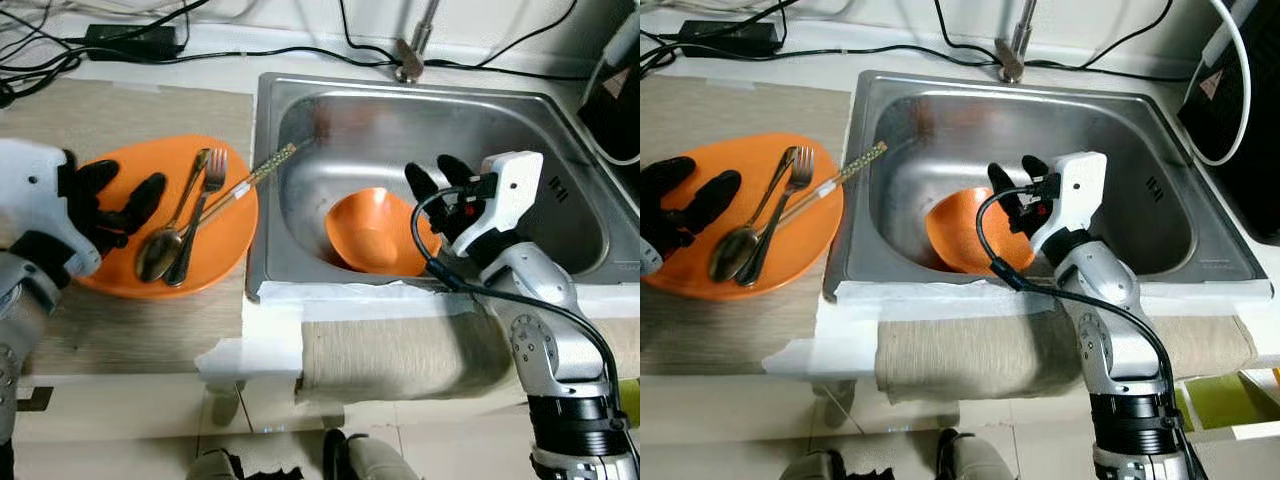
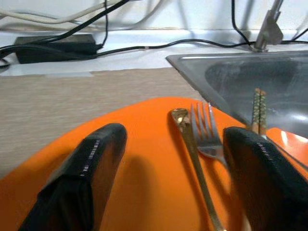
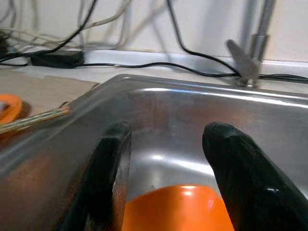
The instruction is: Kitchen organization
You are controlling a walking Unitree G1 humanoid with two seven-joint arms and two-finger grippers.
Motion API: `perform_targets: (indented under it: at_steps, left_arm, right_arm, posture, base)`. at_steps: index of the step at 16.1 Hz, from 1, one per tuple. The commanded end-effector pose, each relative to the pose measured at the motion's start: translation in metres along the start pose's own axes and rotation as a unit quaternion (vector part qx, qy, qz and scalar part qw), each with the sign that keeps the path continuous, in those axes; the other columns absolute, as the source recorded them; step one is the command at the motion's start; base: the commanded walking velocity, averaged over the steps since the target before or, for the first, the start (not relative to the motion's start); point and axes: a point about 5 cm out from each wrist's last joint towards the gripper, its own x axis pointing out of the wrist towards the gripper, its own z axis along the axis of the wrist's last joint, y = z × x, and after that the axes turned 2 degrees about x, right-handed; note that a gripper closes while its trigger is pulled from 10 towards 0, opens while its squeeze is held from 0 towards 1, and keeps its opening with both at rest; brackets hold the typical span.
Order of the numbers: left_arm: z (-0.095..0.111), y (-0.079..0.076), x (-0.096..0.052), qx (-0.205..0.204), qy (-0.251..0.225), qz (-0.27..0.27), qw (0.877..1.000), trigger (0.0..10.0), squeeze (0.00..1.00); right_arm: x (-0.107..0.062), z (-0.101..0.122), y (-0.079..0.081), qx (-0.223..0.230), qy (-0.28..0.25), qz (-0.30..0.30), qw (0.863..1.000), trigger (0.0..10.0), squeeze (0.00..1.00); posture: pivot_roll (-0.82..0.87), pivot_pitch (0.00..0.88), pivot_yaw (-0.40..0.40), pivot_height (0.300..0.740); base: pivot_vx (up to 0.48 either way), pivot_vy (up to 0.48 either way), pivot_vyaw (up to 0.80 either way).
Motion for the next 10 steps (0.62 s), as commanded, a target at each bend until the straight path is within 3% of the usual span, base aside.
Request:
perform_targets:
  at_steps: [1,3,4,5,10]
  left_arm:
    - [0.0003,-0.0048,0.0046,0.0,0.009,-0.022,1.0,10.0,1.0]
    - [0.0006,-0.0049,0.0091,0.008,0.015,-0.02,1.0,10.0,1.0]
    - [0.0004,-0.0055,0.0097,0.01,0.019,-0.025,0.999,10.0,0.78]
    - [0.0002,-0.0058,0.0096,0.01,0.02,-0.027,0.999,10.0,0.0]
    - [0.0003,-0.0055,0.0102,0.017,0.022,-0.021,0.999,10.0,0.0]
  right_arm:
    - [-0.0044,0.0015,0.0041,-0.006,0.005,0.017,1.0,10.0,0.0]
    - [-0.0075,-0.0005,0.0056,-0.008,0.01,0.02,1.0,10.0,0.0]
    - [-0.01,-0.0013,0.0062,-0.009,0.012,0.021,1.0,10.0,0.0]
    - [-0.011,-0.0018,0.0061,-0.01,0.014,0.02,1.0,10.0,0.0]
    - [-0.0138,-0.0026,0.0078,-0.011,0.019,0.021,1.0,10.0,0.0]
  posture:
    - [-0.14,0.163,-0.085,0.74]
    - [-0.15,0.17,-0.075,0.74]
    - [-0.15,0.175,-0.072,0.74]
    - [-0.15,0.177,-0.07,0.74]
    - [-0.15,0.198,-0.074,0.74]
  base:
    - [0.0,0.0,0.0]
    - [0.0,0.0,0.0]
    - [0.0,0.0,0.0]
    - [0.0,0.0,0.0]
    - [0.0,0.0,0.0]
